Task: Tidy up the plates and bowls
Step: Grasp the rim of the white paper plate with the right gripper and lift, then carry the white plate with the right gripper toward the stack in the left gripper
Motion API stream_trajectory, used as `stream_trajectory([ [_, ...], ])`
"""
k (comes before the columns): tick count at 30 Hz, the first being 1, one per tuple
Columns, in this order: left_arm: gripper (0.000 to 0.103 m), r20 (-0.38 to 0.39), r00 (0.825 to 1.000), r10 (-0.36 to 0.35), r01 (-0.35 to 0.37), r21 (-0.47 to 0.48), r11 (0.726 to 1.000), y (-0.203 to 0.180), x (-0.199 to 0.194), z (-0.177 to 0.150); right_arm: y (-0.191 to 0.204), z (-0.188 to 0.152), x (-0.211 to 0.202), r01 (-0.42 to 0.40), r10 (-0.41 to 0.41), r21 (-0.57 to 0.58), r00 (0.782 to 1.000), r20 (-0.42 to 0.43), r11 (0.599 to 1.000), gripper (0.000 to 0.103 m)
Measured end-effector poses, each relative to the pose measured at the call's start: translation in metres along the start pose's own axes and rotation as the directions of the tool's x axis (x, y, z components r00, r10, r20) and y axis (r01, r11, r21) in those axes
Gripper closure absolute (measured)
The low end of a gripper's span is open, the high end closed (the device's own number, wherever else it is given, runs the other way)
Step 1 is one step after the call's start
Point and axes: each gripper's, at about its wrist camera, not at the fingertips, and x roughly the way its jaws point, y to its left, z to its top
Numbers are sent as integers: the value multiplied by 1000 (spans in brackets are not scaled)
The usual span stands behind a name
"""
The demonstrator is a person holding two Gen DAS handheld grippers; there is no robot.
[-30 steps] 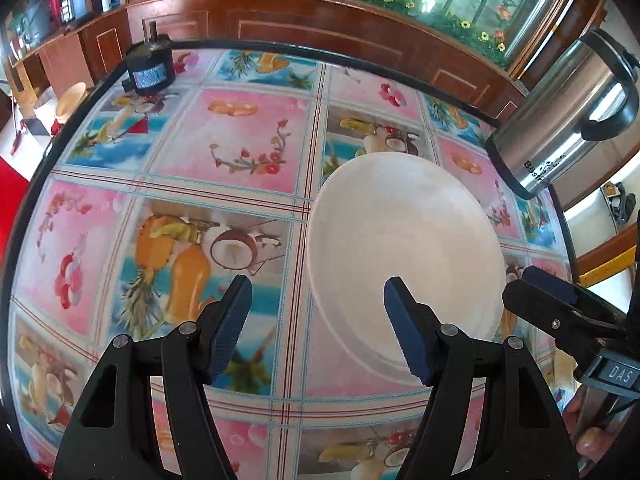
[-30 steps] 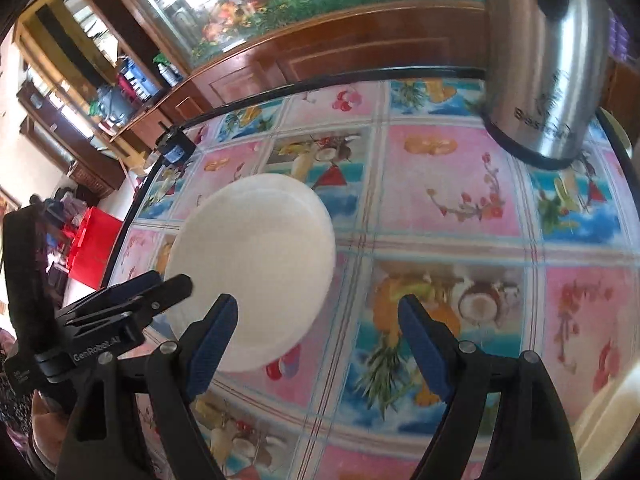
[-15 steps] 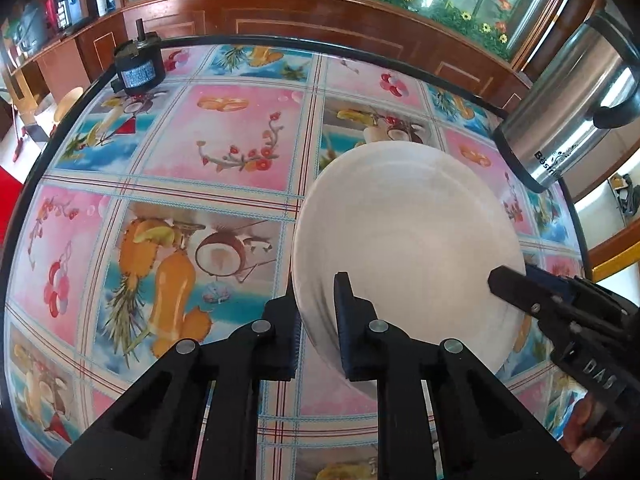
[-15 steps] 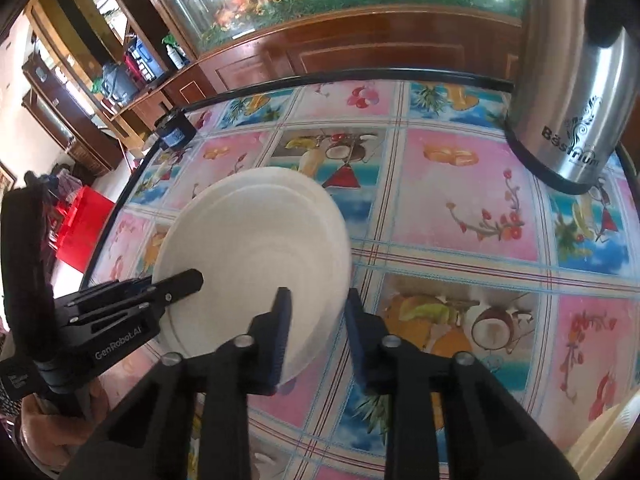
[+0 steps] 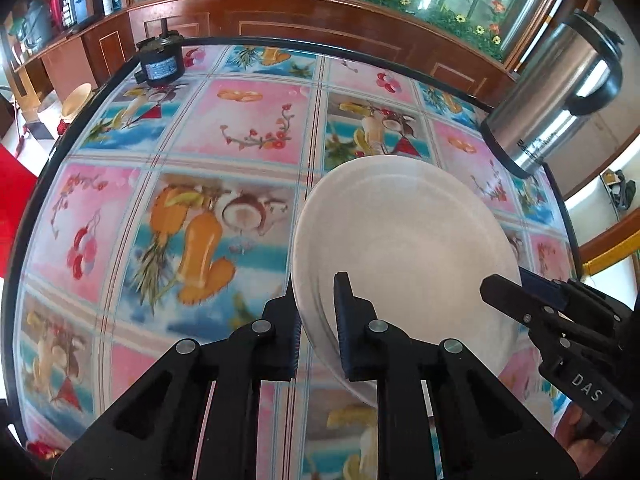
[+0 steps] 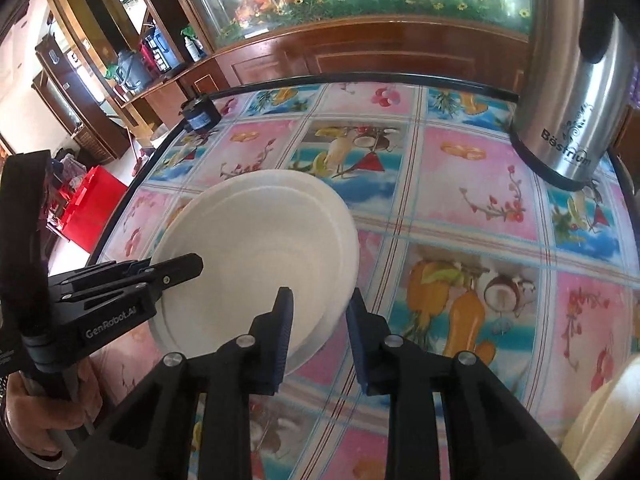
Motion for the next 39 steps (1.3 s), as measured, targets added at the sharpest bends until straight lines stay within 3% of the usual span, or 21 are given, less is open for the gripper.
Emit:
stream_trajectory([
  [13,89,72,997,-23,21,36,999,-3,-61,-62,35,-59,-41,39,-37,-41,998,48,998,70],
  [15,89,100,995,-9,4,49,999,-4,-72,-74,39,-67,-48,31,-29,-40,998,58,999,65],
  [25,89,174,985,-4,-9,71,997,-2,-109,-120,64,-110,-79,19,-15,-39,993,114,999,64],
  [39,89,225,974,-12,-9,90,996,0,-144,-159,90,-147,-108,35,-27,-49,988,154,998,61],
])
